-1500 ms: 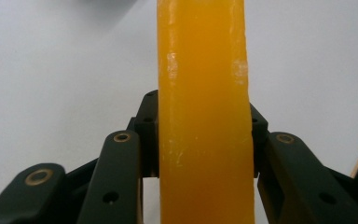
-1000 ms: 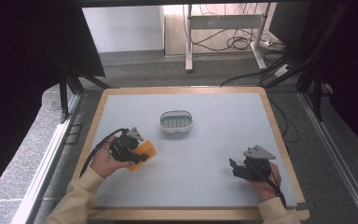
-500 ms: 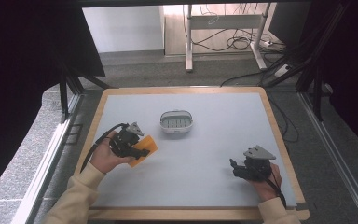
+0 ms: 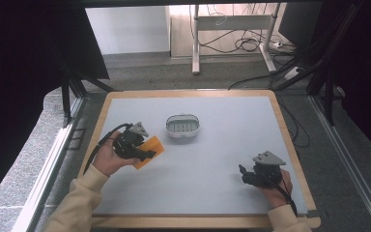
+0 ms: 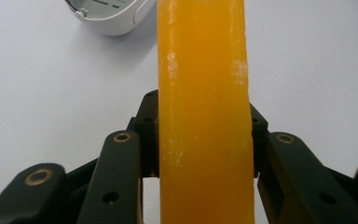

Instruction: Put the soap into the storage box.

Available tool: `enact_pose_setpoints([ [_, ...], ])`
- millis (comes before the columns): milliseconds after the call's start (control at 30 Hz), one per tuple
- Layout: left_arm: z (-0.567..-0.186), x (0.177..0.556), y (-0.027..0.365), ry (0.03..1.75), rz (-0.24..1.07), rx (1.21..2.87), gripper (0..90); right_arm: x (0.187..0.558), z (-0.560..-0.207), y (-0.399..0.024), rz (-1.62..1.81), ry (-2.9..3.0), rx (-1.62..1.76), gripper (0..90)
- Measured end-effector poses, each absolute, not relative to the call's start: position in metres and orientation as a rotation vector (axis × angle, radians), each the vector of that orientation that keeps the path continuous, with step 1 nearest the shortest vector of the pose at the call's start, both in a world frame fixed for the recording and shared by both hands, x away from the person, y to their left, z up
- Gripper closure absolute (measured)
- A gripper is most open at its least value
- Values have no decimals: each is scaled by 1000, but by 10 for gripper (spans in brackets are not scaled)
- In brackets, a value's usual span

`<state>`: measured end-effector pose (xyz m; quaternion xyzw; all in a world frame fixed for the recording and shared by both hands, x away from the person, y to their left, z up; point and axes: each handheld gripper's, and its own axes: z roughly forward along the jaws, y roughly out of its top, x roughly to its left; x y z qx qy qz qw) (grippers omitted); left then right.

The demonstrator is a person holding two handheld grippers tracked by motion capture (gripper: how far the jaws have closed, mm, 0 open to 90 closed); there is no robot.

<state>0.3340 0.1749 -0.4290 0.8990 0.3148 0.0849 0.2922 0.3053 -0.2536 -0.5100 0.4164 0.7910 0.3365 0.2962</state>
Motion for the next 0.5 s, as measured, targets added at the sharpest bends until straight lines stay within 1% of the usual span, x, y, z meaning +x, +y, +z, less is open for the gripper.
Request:
enact_pose_setpoints([
  [500, -425, 343, 169, 830, 237, 2402, 619, 306, -511, -253, 884, 2111, 1101, 185],
])
